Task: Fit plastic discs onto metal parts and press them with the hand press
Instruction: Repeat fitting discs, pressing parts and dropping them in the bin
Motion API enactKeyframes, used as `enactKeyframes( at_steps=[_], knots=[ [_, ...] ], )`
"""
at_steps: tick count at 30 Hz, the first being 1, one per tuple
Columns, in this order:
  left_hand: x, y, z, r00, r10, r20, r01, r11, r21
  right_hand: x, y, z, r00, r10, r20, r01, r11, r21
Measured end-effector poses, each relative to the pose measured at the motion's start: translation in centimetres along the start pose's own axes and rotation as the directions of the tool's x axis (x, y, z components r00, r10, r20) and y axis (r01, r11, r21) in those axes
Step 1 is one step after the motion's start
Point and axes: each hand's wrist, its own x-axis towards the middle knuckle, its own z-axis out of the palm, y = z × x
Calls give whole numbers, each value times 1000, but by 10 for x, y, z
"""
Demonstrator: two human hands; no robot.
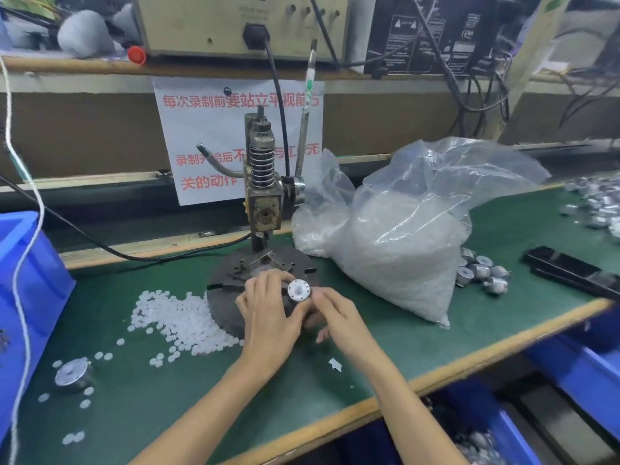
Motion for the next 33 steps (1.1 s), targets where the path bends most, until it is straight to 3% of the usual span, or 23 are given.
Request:
enactKeyframes(
  at_steps=[3,7,11,17,23,26,29,33],
  knots=[
    [-20,24,11,994,68,85,-61,994,-86,-20,-1,-15,999,41,19,-44,984,172],
    [-52,62,38,983,49,179,-16,983,-183,-52,11,-51,992,59,-115,-40,985,167],
    [-89,104,69,935,161,317,-79,963,-256,-92,38,-95,951,166,-262,-111,971,213],
    [-140,130,111,711,326,623,-109,927,-360,-152,86,-151,888,368,-277,-294,916,272],
    [-179,116,156,483,190,855,-110,982,-156,-178,155,-161,752,601,-272,-529,796,295],
    [-191,110,169,351,163,922,-214,973,-90,-184,194,-159,642,654,-400,-606,753,256],
    [-199,107,173,322,188,928,-313,946,-84,-190,229,-164,550,617,-563,-711,699,72],
    [-199,104,175,349,218,911,-337,937,-95,-195,247,-166,557,553,-620,-731,680,-51]
  ],
)
